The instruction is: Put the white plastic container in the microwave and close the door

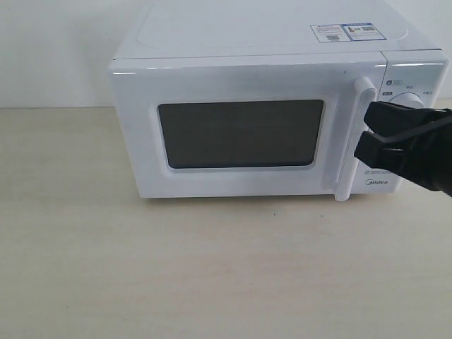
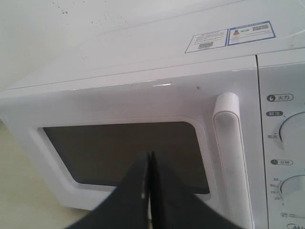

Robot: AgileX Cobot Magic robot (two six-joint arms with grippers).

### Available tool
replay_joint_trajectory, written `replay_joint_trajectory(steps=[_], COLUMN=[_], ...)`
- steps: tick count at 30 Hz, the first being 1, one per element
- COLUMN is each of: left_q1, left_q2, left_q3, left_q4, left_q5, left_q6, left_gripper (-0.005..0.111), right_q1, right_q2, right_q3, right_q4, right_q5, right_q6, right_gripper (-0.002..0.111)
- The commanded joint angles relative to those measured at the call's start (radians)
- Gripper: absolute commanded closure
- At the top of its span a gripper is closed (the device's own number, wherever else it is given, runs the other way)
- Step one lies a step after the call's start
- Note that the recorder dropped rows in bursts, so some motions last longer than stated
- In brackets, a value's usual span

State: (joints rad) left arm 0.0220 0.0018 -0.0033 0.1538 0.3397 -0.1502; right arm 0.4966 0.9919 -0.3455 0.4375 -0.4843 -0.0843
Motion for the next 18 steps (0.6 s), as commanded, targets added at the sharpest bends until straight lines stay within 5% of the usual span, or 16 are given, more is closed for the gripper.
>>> replay_joint_trajectory(steps=[1,8,14,18], left_q1=[-0.006,-0.006,-0.006,-0.006], left_q2=[-0.002,-0.002,-0.002,-0.002], left_q3=[0.003,0.003,0.003,0.003], left_q4=[-0.011,-0.011,-0.011,-0.011], left_q5=[0.002,0.002,0.002,0.002], left_q6=[-0.008,-0.008,-0.008,-0.008], left_gripper=[0.103,0.103,0.103,0.103], right_q1=[-0.009,-0.009,-0.009,-0.085], right_q2=[-0.004,-0.004,-0.245,-0.577], right_q3=[0.008,0.008,0.008,0.008], right_q4=[-0.002,-0.002,-0.002,0.001], right_q5=[0.003,0.003,0.007,0.398], right_q6=[-0.002,-0.002,-0.085,-0.262], right_gripper=[0.108,0.108,0.108,0.108])
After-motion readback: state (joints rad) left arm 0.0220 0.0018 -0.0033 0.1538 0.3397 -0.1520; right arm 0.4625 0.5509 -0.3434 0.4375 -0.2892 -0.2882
